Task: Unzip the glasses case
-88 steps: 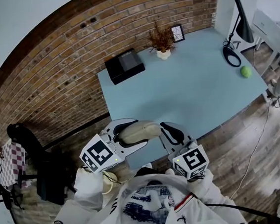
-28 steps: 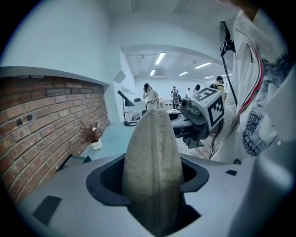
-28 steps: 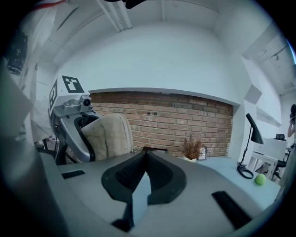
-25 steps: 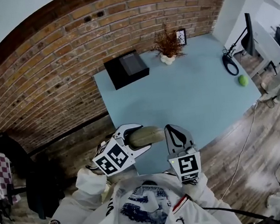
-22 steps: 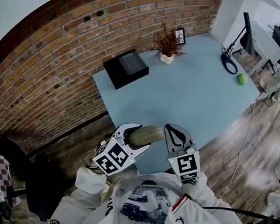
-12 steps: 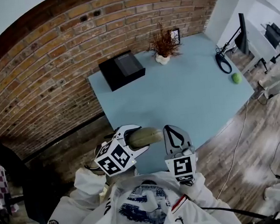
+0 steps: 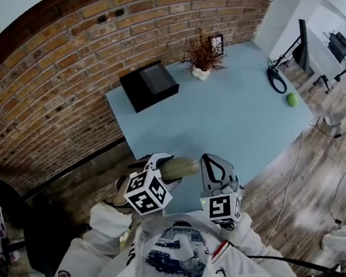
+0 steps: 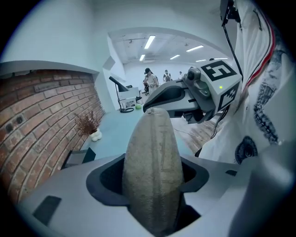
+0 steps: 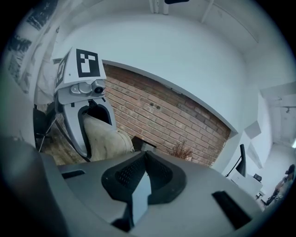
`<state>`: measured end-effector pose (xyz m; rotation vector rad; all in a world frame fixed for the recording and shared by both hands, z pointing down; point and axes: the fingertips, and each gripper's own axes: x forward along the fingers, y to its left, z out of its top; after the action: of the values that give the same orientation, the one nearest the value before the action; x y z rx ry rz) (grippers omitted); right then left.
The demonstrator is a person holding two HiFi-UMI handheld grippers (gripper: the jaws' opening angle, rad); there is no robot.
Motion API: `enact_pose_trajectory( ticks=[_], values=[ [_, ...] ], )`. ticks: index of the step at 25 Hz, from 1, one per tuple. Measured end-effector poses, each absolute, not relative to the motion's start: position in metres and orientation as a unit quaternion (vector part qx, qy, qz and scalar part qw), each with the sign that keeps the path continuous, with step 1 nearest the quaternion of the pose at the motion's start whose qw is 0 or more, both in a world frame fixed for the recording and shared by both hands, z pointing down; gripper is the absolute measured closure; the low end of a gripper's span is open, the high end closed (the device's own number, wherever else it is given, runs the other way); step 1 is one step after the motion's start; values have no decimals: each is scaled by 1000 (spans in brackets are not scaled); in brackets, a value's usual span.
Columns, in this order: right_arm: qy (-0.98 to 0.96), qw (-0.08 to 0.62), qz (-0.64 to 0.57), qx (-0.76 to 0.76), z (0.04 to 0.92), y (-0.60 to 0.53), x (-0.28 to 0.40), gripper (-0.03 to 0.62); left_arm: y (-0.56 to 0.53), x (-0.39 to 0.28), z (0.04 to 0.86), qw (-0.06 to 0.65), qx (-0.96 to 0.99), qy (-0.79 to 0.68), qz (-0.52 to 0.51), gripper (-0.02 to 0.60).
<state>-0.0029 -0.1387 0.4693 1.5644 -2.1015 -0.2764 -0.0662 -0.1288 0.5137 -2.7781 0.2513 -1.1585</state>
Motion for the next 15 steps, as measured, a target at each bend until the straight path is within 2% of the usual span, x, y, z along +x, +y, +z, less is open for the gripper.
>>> enact_pose_trajectory(
  ticks=[15],
  values=[
    [-754, 315, -159, 555, 482, -160, -10, 577, -150, -69, 539, 62, -884, 77, -458, 291]
  ],
)
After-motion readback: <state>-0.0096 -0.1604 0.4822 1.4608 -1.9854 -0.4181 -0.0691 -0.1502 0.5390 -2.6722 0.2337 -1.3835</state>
